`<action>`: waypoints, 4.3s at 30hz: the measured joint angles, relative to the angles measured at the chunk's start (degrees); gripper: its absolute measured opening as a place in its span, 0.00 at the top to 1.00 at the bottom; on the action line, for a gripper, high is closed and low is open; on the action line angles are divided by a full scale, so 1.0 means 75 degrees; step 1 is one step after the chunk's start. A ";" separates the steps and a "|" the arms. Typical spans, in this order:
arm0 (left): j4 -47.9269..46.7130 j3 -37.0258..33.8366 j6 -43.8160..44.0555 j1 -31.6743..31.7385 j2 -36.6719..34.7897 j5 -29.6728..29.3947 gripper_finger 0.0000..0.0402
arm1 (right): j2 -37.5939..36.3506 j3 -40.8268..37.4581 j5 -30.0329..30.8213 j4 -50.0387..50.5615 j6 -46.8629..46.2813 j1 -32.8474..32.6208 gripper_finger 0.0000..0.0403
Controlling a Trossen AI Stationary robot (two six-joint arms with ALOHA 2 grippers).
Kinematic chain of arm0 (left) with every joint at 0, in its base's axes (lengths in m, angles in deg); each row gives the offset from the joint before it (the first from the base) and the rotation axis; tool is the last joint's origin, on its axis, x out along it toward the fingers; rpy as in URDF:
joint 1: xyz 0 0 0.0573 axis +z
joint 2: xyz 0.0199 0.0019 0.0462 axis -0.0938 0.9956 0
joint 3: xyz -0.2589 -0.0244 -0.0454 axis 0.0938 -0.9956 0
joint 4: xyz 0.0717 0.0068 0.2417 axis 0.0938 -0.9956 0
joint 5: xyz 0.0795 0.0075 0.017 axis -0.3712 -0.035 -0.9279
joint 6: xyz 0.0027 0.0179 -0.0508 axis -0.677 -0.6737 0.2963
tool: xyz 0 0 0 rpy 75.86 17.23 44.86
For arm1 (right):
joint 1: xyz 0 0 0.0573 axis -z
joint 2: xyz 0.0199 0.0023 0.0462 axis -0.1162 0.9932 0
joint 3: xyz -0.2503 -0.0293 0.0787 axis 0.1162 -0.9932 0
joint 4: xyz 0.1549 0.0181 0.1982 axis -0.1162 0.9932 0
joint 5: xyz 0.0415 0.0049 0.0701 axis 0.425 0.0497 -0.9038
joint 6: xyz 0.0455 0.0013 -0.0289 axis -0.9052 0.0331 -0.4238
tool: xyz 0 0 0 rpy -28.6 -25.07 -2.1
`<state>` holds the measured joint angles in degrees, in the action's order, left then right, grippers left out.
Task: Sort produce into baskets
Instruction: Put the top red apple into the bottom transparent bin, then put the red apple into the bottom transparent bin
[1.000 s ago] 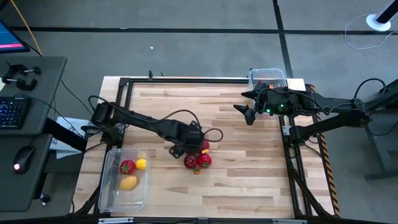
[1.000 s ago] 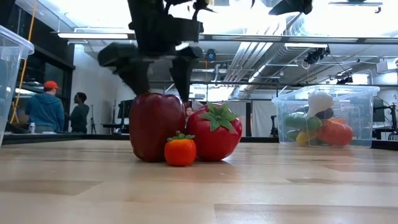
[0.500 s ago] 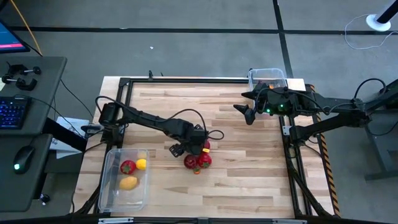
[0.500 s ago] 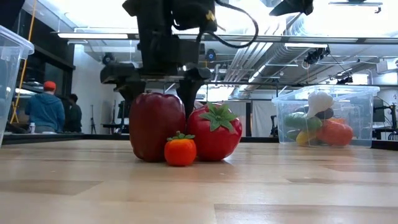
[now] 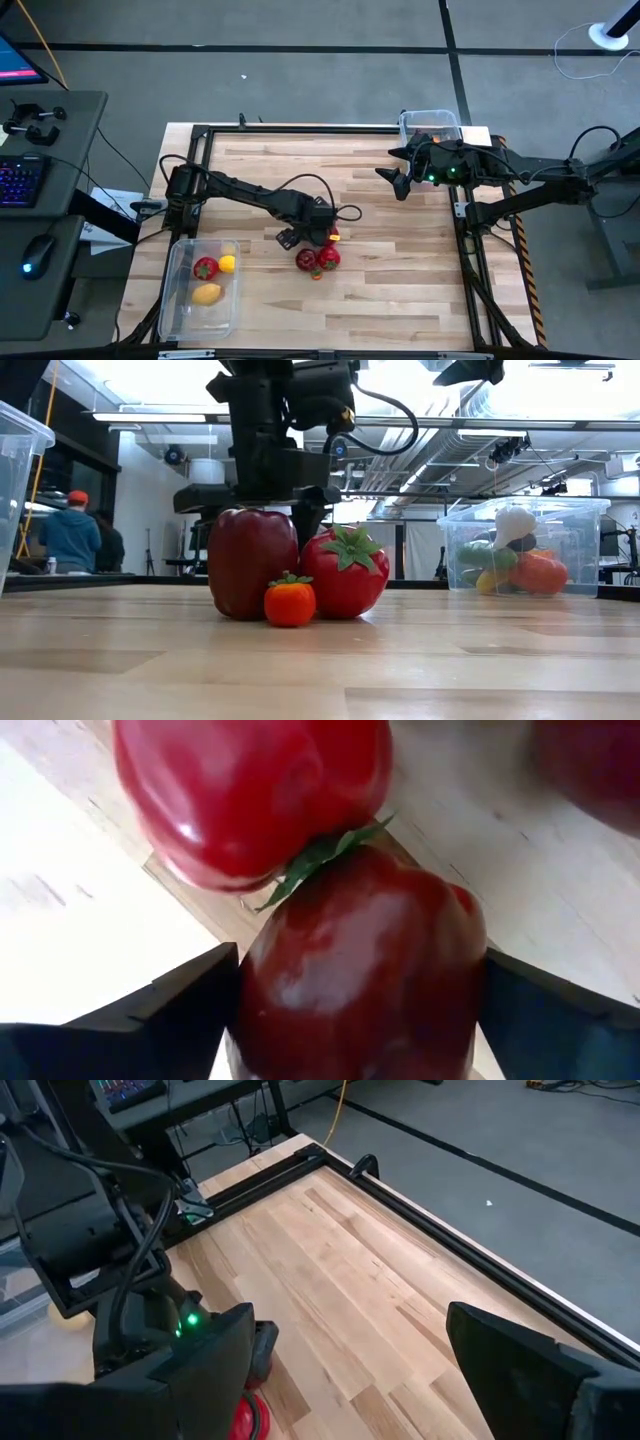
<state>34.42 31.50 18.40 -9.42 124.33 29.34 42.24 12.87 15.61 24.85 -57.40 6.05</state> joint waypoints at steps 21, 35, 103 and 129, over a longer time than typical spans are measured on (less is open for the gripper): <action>-0.3597 -0.0009 0.8251 -0.0350 -0.5417 0.0378 0.19 | 0.0000 0.0000 -0.0055 0.0079 0.0286 0.0000 0.20; -0.5270 -0.0032 1.4712 -0.5205 -0.5871 0.0699 0.18 | 0.0000 0.0000 -0.0361 0.0163 0.0262 0.0000 0.20; -0.1140 0.1274 0.7294 -0.2025 0.0249 -0.0005 0.01 | 0.0009 -0.0079 -0.0381 0.1082 0.0207 0.0000 0.20; -0.3142 0.1323 0.7898 -0.1754 -0.1767 -0.0961 0.34 | 0.0020 -0.0090 -0.0664 0.1034 0.0211 0.0000 0.20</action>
<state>10.85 41.42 77.64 -22.57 111.08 22.13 42.40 12.20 10.63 32.60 -55.82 6.05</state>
